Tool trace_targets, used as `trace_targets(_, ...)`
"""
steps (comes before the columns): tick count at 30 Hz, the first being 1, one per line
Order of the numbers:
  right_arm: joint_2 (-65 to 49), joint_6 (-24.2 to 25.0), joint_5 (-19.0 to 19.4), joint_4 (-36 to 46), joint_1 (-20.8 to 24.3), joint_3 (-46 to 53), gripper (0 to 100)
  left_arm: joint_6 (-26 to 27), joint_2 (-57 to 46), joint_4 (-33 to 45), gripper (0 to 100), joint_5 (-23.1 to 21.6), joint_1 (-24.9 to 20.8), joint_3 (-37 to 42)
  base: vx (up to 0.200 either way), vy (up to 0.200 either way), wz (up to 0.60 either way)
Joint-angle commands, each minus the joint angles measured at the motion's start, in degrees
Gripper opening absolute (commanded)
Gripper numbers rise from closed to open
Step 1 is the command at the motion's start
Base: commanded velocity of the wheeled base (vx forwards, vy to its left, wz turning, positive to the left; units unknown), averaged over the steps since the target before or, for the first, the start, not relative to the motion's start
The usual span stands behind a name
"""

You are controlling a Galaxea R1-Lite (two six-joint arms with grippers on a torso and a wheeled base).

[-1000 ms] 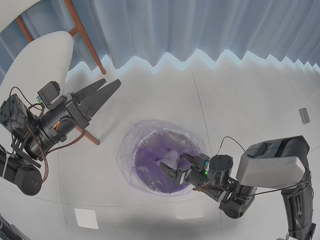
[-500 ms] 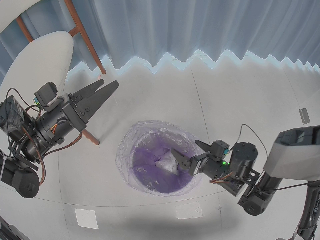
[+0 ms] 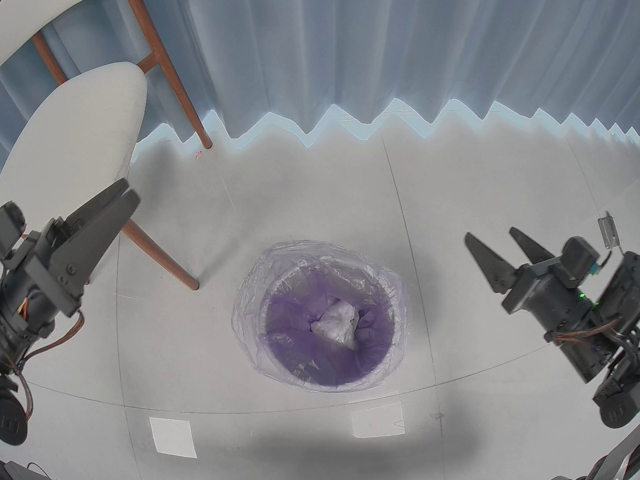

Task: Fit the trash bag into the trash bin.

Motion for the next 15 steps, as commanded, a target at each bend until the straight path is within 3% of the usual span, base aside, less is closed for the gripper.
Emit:
trace_targets(1, -23.4, -0.8, -2.5, 9.9, -7.8, 7.0, 100, 0.0, -18.5, 8.6, 100, 0.0, 6.0, 9.0, 0.0, 0.0, 0.0)
trace_targets(3, -33.0, -0.8, -2.5, 19.2, -13.7, 6.9, 100, -0.1, -27.1, 17.9, 100, 0.0, 8.9, 9.1, 0.0, 0.0, 0.0)
trace_targets(5, -39.3, -0.8, -2.5, 26.1, -16.6, 7.2, 100, -0.1, -32.9, 25.4, 100, 0.0, 11.0, 8.8, 0.0, 0.0, 0.0)
trace_targets(6, -39.3, -0.8, -2.5, 26.1, -16.6, 7.2, 100, -0.1, -32.9, 25.4, 100, 0.0, 11.0, 8.8, 0.0, 0.0, 0.0)
trace_targets(9, -51.0, -1.1, -2.5, 39.5, -22.2, 6.3, 100, 0.0, -44.7, 43.0, 100, 0.0, 15.0, 6.8, 0.0, 0.0, 0.0)
trace_targets(10, -51.0, -1.1, -2.5, 39.5, -22.2, 6.3, 100, 0.0, -44.7, 43.0, 100, 0.0, 15.0, 6.8, 0.0, 0.0, 0.0)
trace_targets(12, -57.9, -2.6, -1.8, 46.4, -26.0, 6.1, 100, 0.0, -53.6, 54.8, 100, 0.0, 18.2, 4.8, 0.0, 0.0, 0.0)
trace_targets(15, -63.6, -3.8, 0.4, 50.8, -30.1, 6.4, 100, 0.5, -61.0, 64.3, 100, -0.1, 20.9, 3.4, 0.0, 0.0, 0.0)
